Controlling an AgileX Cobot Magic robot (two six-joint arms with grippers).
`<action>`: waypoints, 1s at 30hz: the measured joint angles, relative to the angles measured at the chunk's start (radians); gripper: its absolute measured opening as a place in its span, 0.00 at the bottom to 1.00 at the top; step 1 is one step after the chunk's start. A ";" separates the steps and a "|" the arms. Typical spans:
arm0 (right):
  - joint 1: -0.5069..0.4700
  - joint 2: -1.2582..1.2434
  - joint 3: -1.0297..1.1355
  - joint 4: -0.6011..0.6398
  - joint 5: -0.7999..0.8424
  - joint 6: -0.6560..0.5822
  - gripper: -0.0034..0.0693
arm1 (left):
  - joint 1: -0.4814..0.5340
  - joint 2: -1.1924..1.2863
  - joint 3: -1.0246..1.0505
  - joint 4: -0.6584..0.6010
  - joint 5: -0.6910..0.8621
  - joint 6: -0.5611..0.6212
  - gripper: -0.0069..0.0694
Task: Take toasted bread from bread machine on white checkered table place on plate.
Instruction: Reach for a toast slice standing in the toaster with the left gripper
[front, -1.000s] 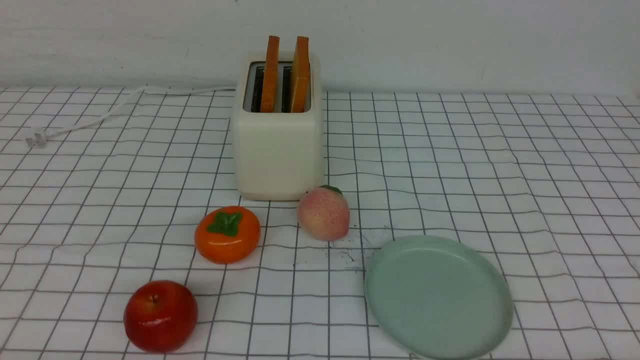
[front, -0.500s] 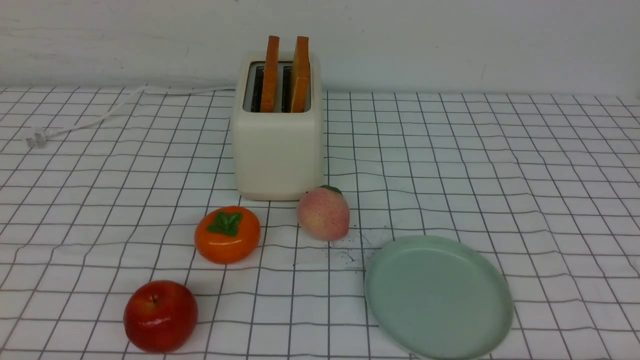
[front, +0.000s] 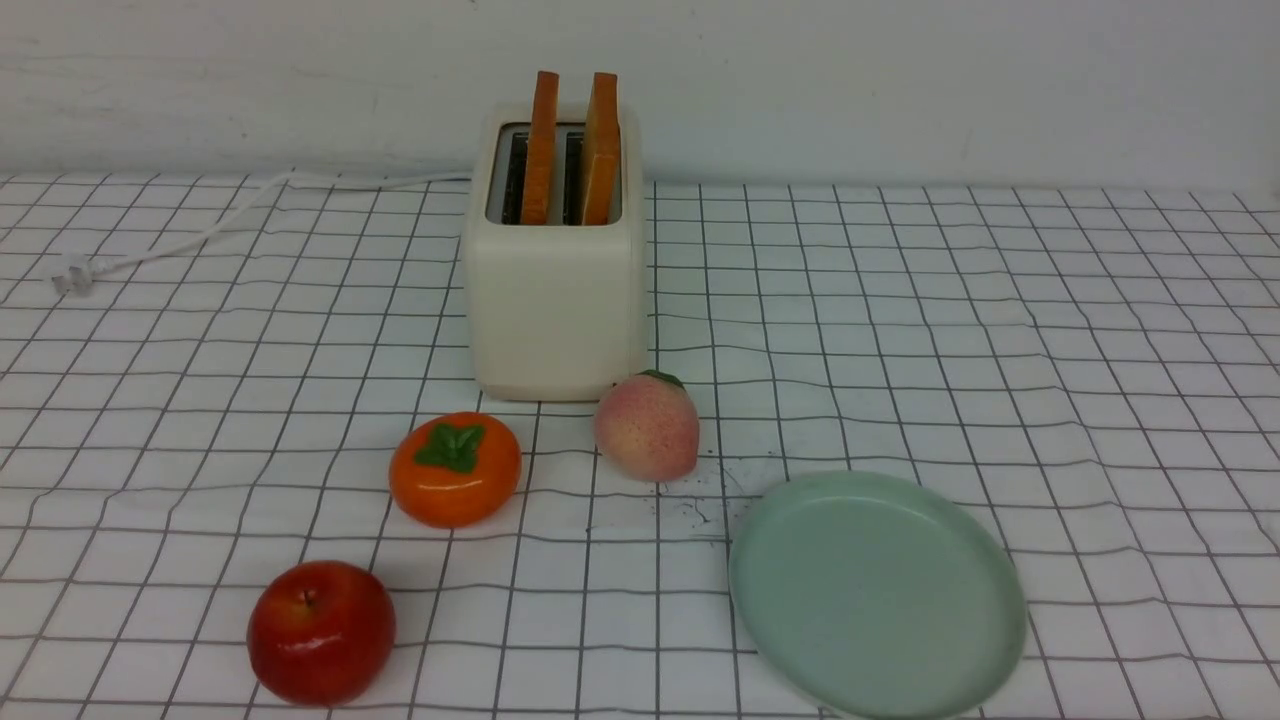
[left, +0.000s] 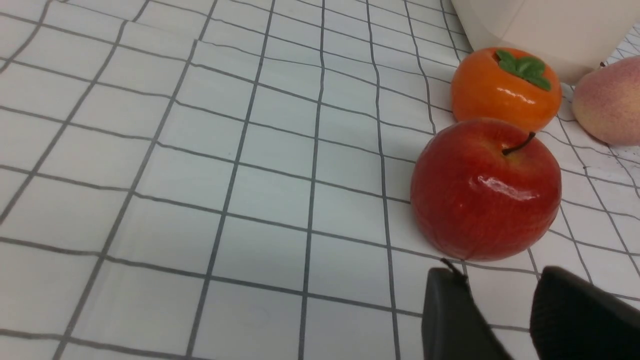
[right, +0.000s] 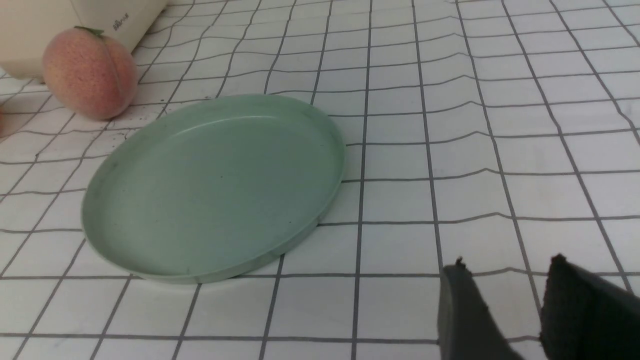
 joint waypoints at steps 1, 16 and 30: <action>0.000 0.000 0.000 0.000 0.000 0.000 0.38 | 0.000 0.000 0.000 0.000 0.000 0.000 0.40; 0.000 0.000 0.000 0.000 0.000 0.000 0.38 | 0.000 0.000 0.000 -0.252 -0.259 -0.163 0.40; 0.000 0.000 0.000 0.000 0.000 0.000 0.38 | 0.000 0.000 0.000 -0.393 -0.391 -0.210 0.40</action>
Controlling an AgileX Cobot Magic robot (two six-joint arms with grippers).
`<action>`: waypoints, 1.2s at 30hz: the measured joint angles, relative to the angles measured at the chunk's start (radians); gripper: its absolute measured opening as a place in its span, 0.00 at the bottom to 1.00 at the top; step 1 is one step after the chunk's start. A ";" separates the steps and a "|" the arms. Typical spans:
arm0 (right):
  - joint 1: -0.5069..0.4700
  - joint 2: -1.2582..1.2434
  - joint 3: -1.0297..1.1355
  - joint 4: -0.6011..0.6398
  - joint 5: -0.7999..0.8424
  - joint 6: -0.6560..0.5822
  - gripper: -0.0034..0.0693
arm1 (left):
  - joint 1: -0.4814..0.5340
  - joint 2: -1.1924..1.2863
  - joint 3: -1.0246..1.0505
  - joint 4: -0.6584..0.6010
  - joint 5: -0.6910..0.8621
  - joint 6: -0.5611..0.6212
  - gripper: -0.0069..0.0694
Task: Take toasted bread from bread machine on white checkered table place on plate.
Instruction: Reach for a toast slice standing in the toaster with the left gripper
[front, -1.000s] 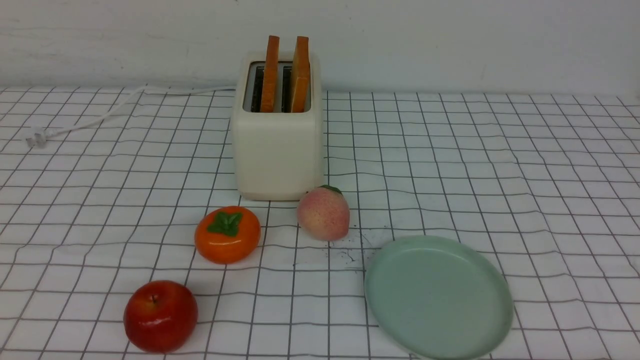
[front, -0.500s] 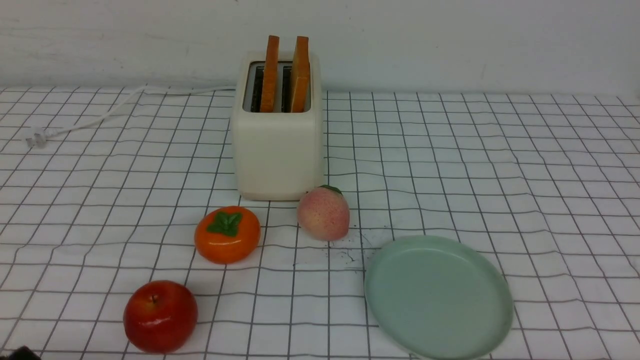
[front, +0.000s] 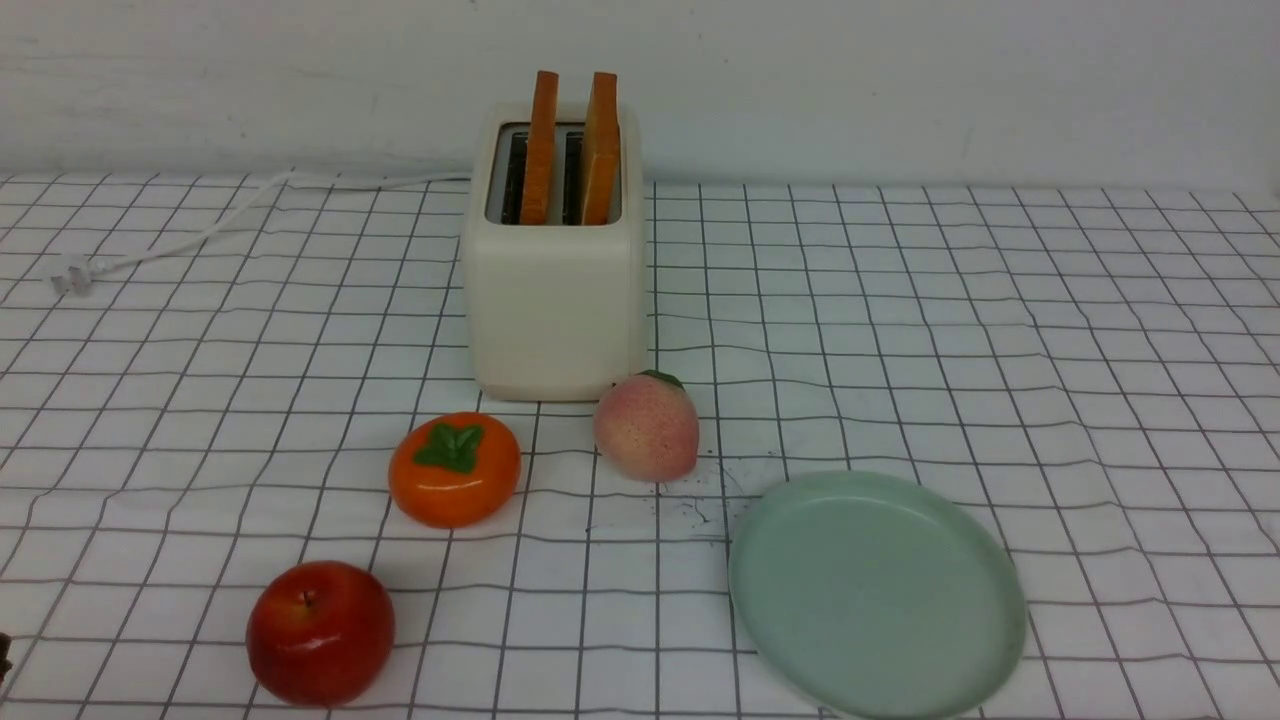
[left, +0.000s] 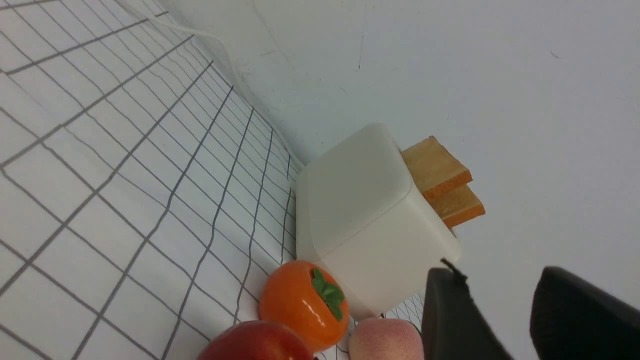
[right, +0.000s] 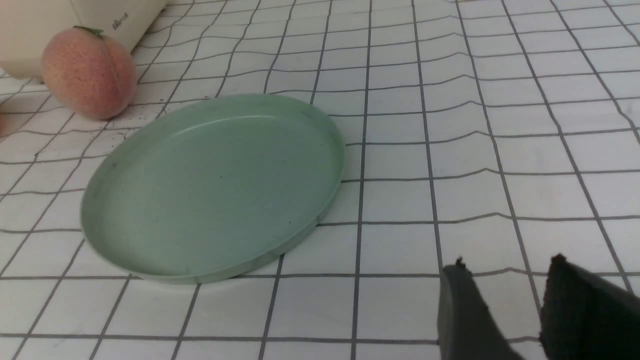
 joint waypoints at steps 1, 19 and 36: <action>0.000 0.000 0.000 0.000 0.000 0.000 0.38 | 0.000 0.000 0.000 -0.001 0.000 0.000 0.40; 0.000 0.000 0.011 -0.013 -0.208 0.066 0.38 | 0.000 0.008 -0.189 0.037 0.095 0.124 0.07; 0.000 0.083 -0.320 -0.050 -0.099 0.332 0.05 | 0.000 0.679 -0.644 0.034 0.399 0.485 0.07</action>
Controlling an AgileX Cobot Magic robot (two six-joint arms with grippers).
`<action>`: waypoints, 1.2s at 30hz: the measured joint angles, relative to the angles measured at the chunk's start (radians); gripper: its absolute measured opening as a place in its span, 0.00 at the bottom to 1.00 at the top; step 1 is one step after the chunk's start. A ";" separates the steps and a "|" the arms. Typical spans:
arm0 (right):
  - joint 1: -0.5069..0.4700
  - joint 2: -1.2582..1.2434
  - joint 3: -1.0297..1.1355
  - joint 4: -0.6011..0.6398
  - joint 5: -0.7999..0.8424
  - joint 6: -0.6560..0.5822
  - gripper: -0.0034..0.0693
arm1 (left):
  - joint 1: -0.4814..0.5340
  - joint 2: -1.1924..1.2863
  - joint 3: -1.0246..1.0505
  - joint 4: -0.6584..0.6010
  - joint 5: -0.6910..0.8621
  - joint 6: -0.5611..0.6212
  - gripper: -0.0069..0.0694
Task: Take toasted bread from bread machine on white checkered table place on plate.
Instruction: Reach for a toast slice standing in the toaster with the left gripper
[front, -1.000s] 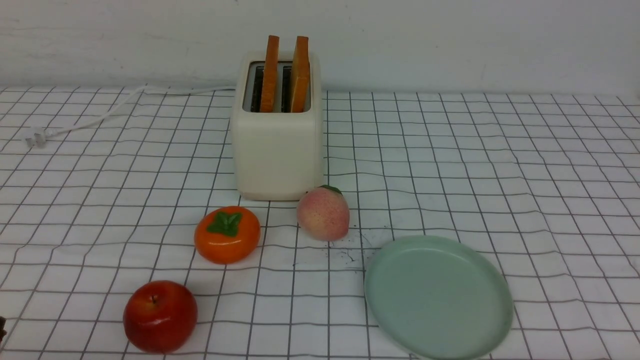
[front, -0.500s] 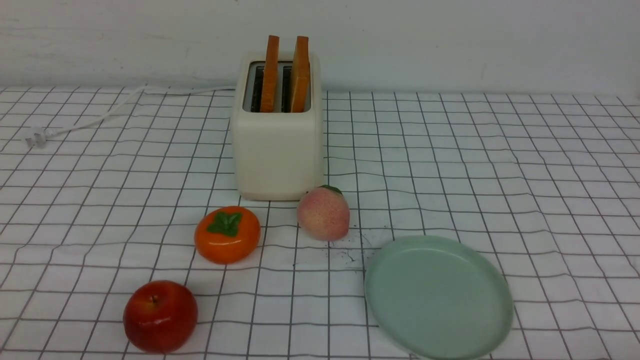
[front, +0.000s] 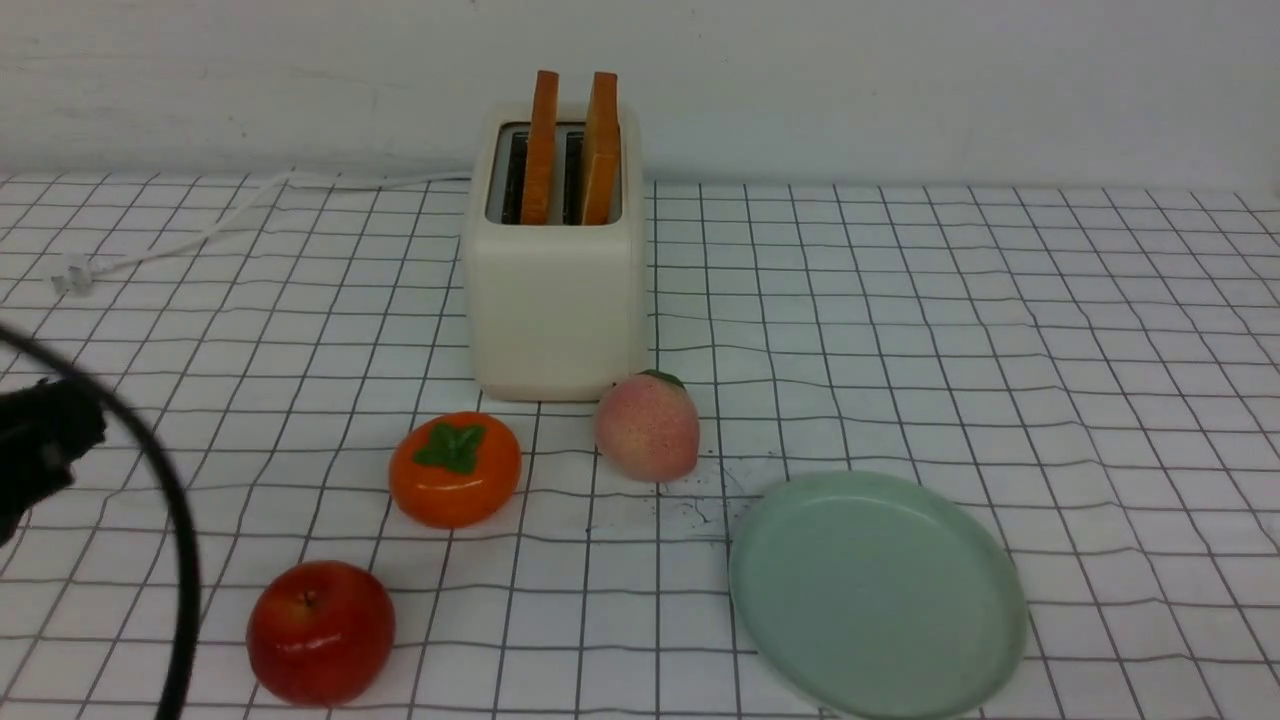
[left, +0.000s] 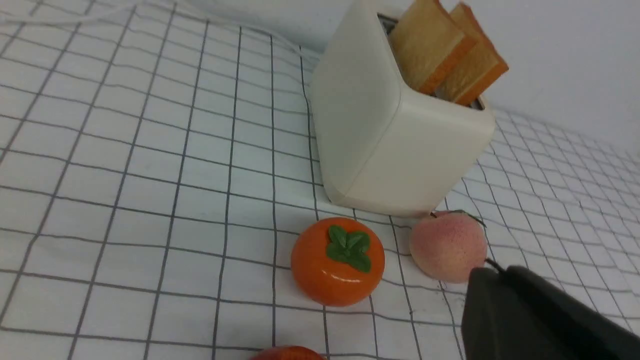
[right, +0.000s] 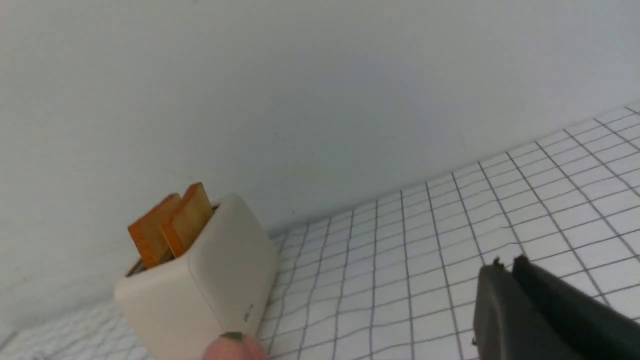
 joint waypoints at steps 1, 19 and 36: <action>0.000 0.054 -0.115 -0.007 0.129 -0.043 0.03 | 0.000 0.096 -0.075 -0.023 0.031 0.036 0.07; 0.000 0.371 -0.487 0.492 0.706 -0.646 0.03 | -0.254 0.794 -0.707 -0.013 0.053 0.267 0.16; 0.000 0.372 -0.487 0.581 0.736 -0.669 0.04 | -0.254 1.255 -1.095 0.342 -0.037 -0.105 0.74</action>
